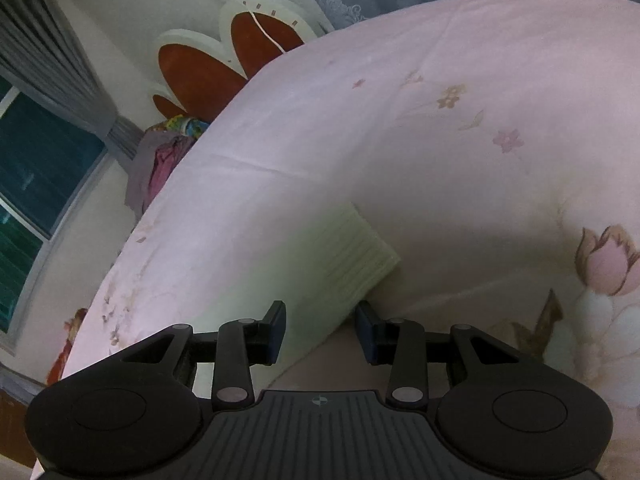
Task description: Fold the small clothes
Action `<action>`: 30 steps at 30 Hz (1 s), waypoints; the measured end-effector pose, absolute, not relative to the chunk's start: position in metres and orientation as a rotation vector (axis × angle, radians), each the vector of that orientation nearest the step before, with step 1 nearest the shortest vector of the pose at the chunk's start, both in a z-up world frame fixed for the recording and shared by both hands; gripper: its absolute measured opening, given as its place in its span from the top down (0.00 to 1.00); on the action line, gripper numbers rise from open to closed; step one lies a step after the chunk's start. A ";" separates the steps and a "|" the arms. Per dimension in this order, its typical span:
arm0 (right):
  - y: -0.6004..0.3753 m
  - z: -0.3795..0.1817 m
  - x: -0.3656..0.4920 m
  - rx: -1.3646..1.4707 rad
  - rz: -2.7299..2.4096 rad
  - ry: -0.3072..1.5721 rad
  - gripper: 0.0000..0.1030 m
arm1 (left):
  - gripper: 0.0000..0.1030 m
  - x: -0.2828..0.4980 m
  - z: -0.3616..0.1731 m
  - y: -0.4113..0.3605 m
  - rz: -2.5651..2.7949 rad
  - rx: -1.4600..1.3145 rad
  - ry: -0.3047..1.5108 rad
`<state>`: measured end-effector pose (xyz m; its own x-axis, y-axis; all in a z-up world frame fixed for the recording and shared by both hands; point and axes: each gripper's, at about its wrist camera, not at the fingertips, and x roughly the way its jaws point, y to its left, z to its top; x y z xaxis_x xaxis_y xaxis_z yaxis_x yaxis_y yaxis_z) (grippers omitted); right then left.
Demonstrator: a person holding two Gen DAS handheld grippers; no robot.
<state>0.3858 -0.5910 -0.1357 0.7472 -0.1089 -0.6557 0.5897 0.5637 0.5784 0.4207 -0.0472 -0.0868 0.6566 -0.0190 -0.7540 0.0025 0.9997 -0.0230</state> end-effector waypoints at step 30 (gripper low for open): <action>-0.203 -0.073 0.466 0.205 0.132 0.745 0.98 | 0.00 0.389 -0.099 0.184 0.106 -0.099 0.868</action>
